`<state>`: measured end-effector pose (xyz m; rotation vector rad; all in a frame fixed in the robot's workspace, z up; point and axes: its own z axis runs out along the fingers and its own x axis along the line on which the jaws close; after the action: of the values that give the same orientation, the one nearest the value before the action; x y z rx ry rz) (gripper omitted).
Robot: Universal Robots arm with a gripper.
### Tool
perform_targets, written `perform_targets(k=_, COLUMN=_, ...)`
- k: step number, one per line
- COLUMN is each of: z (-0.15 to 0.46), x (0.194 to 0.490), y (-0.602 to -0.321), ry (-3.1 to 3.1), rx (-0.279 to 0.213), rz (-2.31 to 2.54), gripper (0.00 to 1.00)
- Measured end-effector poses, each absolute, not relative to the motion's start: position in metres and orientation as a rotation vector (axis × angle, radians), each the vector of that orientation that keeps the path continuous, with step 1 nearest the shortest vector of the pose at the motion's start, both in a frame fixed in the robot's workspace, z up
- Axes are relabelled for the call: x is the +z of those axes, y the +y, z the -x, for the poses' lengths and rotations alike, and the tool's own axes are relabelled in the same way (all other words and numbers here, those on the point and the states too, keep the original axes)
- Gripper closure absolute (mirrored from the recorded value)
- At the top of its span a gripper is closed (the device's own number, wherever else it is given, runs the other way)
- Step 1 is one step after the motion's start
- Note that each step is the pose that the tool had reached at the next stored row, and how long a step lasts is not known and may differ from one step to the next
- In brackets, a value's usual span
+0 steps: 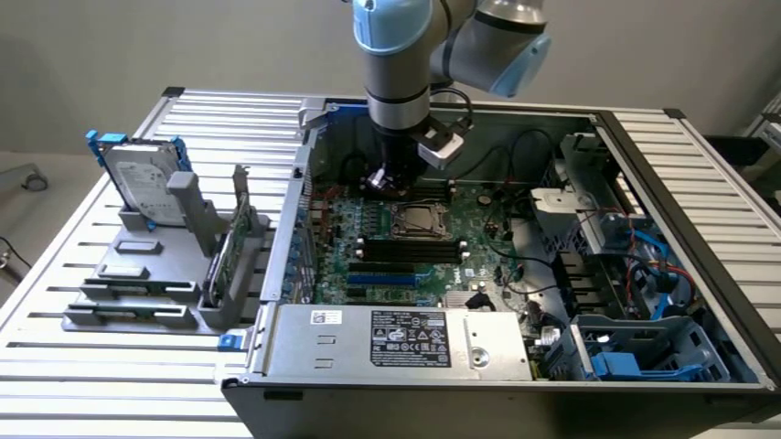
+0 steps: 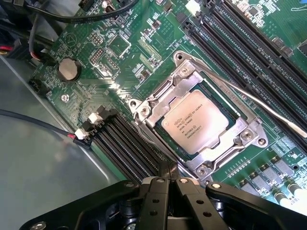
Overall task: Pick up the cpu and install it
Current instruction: 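Close the cpu cover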
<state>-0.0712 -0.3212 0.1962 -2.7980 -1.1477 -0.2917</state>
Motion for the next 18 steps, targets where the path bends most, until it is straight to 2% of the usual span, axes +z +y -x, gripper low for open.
perform_targets(k=18, z=0.0662, x=0.1962, y=-0.3218, ry=-1.143, rx=-0.273, rz=2.796, gripper=0.89)
